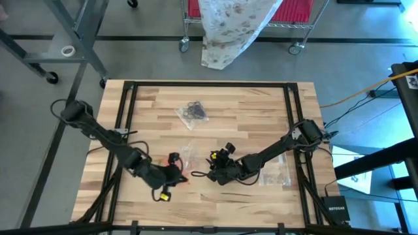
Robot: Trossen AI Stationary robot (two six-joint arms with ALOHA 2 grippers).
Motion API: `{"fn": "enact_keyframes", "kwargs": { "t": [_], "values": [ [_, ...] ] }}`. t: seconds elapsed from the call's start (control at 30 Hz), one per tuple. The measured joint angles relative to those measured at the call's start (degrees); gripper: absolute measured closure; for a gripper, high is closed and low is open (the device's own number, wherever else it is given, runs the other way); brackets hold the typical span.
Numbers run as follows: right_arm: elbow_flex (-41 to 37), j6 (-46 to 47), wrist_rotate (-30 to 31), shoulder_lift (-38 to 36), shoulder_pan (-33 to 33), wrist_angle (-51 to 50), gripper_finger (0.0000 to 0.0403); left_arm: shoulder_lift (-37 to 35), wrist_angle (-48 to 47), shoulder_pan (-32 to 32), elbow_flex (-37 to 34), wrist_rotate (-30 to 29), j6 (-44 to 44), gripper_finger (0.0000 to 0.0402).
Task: Sort rubber bands
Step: Put the orange rubber band into the transparent zip bag
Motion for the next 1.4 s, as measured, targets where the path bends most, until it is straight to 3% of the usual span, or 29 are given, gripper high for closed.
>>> {"fn": "enact_keyframes", "kwargs": {
  "t": [0.17,0.43,0.73,0.83,1.1,1.4],
  "values": [
    [-0.01,0.0,-0.6,0.0,0.0,-0.03,0.0219,2.89,9.82,2.88,-3.17,0.09,5.87,0.04],
    [-0.01,-0.02,-1.6,0.02,0.07,-0.55,0.0219,6.34,6.71,7.11,-4.1,0.05,8.69,0.0399],
    [-0.04,-0.02,-2.6,0.02,0.07,-0.68,0.0219,8.45,1.46,7.9,-4.1,-0.82,17.57,0.0398],
    [-0.04,-0.02,-2.6,0.02,0.04,-0.66,0.0219,8.45,0.92,7.91,-4.1,-3.71,17.55,0.0398],
    [-0.04,-0.02,-2.6,0.02,0.04,-0.55,0.0219,7.81,0.75,7.89,-3.99,-3.98,15.78,0.0398],
    [-0.06,-0.02,-2.64,0.04,0.04,-0.5,0.0219,7.61,-9.62,7.74,-3.47,-6.85,8.01,0.0398]
  ]
}}
